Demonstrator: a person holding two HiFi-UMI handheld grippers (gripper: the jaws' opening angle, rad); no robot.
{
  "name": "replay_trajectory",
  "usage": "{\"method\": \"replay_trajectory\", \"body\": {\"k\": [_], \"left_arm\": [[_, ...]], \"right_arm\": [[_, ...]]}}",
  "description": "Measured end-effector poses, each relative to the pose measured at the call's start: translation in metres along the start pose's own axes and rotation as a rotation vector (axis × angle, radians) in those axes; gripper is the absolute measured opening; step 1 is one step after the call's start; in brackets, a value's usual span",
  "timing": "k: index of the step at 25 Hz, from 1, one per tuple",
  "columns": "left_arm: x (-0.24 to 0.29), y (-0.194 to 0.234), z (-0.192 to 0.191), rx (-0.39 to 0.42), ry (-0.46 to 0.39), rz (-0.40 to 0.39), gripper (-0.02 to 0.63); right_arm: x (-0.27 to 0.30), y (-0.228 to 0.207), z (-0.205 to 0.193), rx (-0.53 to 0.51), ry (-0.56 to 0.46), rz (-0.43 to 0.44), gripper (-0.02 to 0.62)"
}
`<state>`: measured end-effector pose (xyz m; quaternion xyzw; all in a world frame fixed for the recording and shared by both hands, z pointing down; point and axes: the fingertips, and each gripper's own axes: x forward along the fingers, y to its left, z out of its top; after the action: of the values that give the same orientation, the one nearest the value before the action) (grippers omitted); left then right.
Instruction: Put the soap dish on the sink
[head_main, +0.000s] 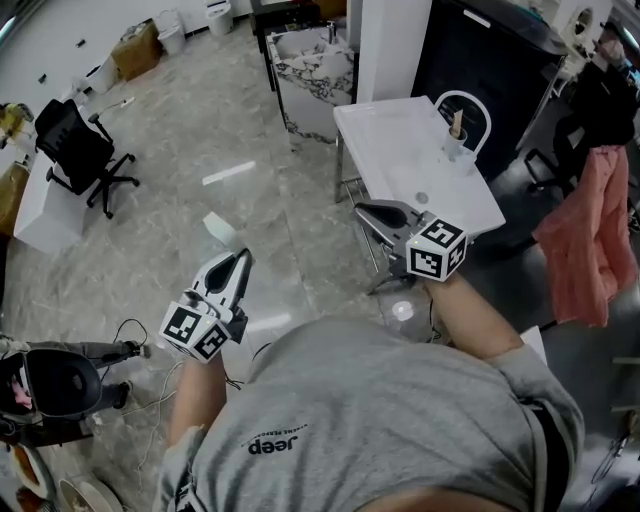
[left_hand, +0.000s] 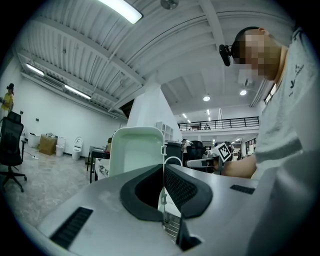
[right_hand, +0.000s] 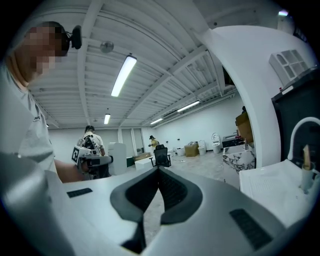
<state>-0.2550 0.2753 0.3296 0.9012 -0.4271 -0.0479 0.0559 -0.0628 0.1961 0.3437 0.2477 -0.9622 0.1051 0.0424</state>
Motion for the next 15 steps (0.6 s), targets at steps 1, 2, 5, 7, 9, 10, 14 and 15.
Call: {"method": "replay_trajectory", "body": {"k": [1, 2, 5, 7, 9, 10, 14, 15], "left_arm": [[0.002, 0.001, 0.0, 0.002, 0.004, -0.004, 0.017], [0.005, 0.004, 0.0, 0.001, 0.006, -0.006, 0.017], [0.013, 0.018, -0.003, -0.011, 0.008, -0.012, 0.017], [0.02, 0.031, -0.007, -0.014, 0.01, -0.028, 0.017], [0.029, 0.046, -0.011, -0.023, 0.008, -0.043, 0.017], [0.033, 0.056, -0.012, -0.029, 0.006, -0.05, 0.017], [0.047, 0.107, -0.012, -0.033, -0.001, -0.08, 0.017], [0.052, 0.124, -0.011, -0.029, -0.003, -0.089, 0.017]], "right_arm": [[0.0, -0.003, -0.001, 0.007, -0.001, -0.001, 0.058], [0.001, -0.005, -0.002, 0.012, 0.0, -0.003, 0.058], [0.011, -0.014, -0.007, 0.022, 0.005, -0.009, 0.058], [0.021, -0.022, -0.01, 0.028, 0.01, -0.018, 0.058], [0.033, -0.032, -0.013, 0.031, 0.017, -0.03, 0.058], [0.04, -0.036, -0.013, 0.03, 0.021, -0.037, 0.058], [0.082, -0.057, -0.01, 0.024, 0.03, -0.066, 0.058], [0.097, -0.063, -0.007, 0.023, 0.03, -0.072, 0.058]]}}
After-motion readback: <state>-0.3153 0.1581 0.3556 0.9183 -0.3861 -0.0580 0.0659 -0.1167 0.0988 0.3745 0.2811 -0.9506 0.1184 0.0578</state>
